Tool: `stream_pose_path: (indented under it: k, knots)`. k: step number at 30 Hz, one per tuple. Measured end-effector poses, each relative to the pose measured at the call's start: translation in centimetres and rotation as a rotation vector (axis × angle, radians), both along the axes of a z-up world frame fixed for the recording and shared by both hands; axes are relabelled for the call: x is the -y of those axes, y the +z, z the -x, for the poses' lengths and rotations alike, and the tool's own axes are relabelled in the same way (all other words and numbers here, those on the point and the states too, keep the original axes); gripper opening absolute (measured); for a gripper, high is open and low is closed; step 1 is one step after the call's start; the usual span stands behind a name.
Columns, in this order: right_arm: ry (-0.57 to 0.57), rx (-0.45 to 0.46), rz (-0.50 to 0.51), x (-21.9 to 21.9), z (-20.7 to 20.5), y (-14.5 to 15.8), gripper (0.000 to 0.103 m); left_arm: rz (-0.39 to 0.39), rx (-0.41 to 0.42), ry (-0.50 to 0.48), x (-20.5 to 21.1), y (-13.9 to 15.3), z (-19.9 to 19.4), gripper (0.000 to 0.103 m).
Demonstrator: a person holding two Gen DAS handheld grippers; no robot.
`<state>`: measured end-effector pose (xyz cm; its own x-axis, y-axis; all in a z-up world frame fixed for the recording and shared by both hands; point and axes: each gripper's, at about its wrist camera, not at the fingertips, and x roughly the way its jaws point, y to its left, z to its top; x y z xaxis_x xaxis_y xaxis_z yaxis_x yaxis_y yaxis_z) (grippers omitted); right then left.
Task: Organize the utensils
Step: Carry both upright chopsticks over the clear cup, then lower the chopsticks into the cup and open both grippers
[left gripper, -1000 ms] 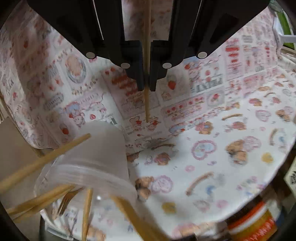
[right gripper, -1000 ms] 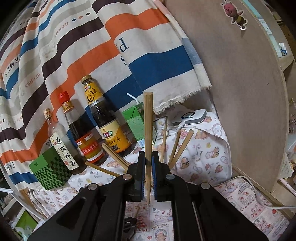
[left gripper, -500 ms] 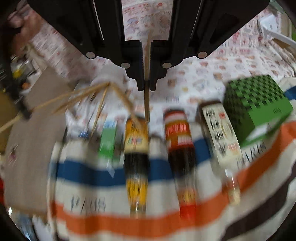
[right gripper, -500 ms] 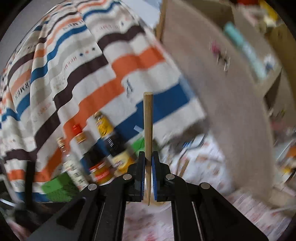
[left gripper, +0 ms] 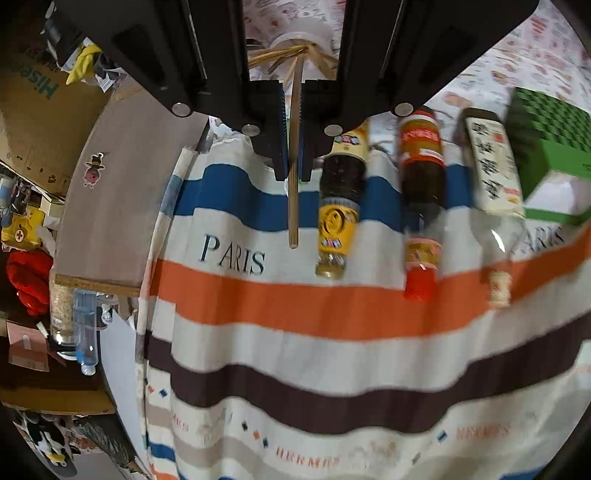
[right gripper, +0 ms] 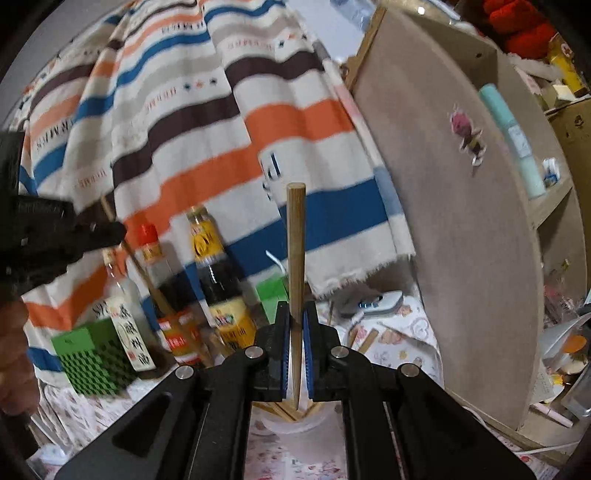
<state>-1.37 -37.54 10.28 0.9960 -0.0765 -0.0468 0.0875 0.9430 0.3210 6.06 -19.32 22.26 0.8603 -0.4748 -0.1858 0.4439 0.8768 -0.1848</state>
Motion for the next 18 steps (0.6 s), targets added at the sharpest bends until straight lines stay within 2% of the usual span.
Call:
stream_pose_path:
  k: [3,7,10,13,18]
  knots:
    - [0.02,-0.022,-0.049,0.8,-1.0,-1.0,0.008,-0.023,-0.027,0.005,1.3,-1.7,-1.5,0.004]
    - [0.039,-0.049,-0.088,1.5,-2.1,-1.8,0.008,-0.094,-0.063,0.015,2.9,-4.1,-3.1,0.004]
    - [0.047,-0.072,-0.106,1.8,-3.1,-2.3,0.008,-0.15,-0.147,0.028,4.0,-5.9,-4.5,0.004]
    - [0.071,-0.118,-0.108,1.7,-4.6,-3.0,0.008,-0.178,-0.126,0.031,4.9,-7.4,-4.7,0.004]
    - [0.054,-0.163,-0.115,1.7,-5.8,-4.2,0.008,-0.197,-0.159,0.027,5.8,-8.7,-5.9,0.004]
